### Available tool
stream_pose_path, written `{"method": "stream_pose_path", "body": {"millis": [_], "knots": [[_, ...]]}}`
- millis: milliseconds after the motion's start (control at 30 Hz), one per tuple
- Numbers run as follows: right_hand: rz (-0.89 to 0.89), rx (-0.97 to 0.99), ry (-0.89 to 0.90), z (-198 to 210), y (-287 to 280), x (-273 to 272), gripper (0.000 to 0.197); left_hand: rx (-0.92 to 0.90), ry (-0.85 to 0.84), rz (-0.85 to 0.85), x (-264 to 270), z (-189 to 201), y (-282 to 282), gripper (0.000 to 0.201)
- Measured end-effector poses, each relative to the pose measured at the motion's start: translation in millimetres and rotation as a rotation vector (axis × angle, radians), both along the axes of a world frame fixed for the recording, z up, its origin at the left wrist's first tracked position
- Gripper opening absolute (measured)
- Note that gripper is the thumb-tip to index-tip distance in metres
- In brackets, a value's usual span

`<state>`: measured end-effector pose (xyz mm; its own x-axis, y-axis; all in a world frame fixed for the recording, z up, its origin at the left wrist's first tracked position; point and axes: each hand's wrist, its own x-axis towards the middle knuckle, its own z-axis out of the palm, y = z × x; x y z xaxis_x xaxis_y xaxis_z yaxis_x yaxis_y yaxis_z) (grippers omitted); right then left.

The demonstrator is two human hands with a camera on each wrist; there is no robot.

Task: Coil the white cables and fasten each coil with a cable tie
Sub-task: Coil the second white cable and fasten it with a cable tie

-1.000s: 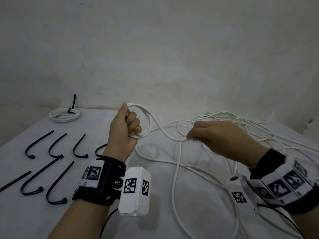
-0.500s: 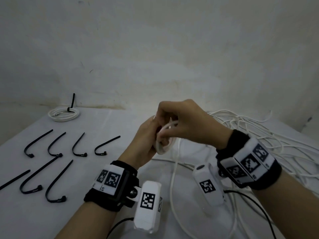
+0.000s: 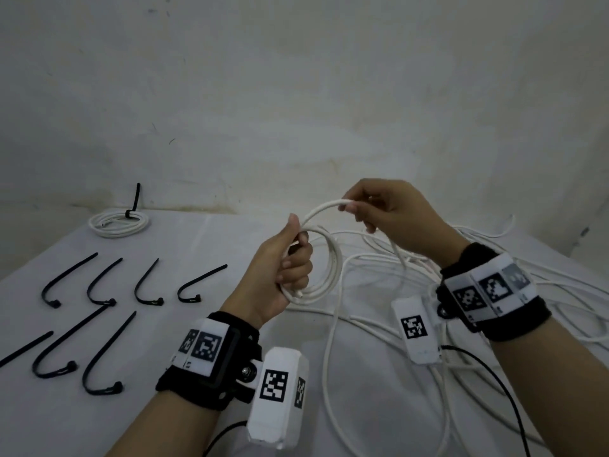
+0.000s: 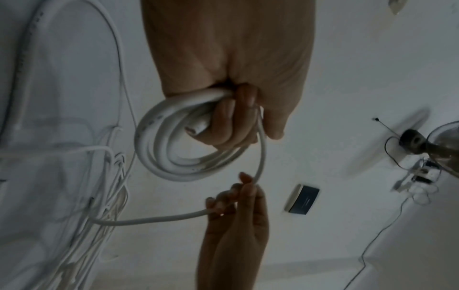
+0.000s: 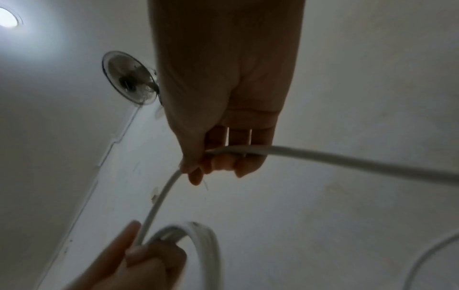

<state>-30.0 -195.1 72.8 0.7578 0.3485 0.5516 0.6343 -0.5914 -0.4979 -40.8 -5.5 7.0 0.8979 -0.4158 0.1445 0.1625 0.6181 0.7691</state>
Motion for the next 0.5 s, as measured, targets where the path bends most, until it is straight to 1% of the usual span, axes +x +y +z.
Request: {"method": "stream_pose_path", "body": {"millis": [67, 133, 167, 233, 267, 300, 333, 400, 433, 500], "knots": [[0.019, 0.019, 0.006, 10, 1, 1, 0.005, -0.020, -0.012, 0.007, 0, 2, 1, 0.031], [0.068, 0.012, 0.115, 8, -3, 3, 0.003, -0.047, -0.023, 0.041, 1, 4, 6, 0.028], [0.077, -0.021, 0.169, 2, -8, 5, 0.004, -0.063, -0.022, 0.061, 3, 4, 10, 0.028], [0.022, -0.190, 0.227, -13, -20, 10, 0.012, -0.102, -0.005, 0.101, 5, 4, 15, 0.029], [-0.029, -0.284, 0.236, -20, -27, 12, 0.019, -0.126, 0.009, 0.115, 6, 4, 17, 0.032], [-0.086, -0.338, 0.236, -23, -33, 13, 0.024, -0.151, 0.024, 0.122, 7, 3, 17, 0.034], [-0.139, -0.334, 0.224, -23, -38, 14, 0.026, -0.173, 0.038, 0.120, 8, 3, 17, 0.036], [-0.205, -0.229, 0.133, -14, -47, 15, 0.025, -0.208, 0.063, 0.106, 9, 2, 16, 0.038], [-0.201, -0.145, 0.063, -6, -50, 15, 0.023, -0.223, 0.070, 0.096, 9, 1, 16, 0.040], [-0.135, 0.050, -0.070, 12, -52, 13, 0.017, -0.232, 0.067, 0.082, 9, 1, 14, 0.042]]}}
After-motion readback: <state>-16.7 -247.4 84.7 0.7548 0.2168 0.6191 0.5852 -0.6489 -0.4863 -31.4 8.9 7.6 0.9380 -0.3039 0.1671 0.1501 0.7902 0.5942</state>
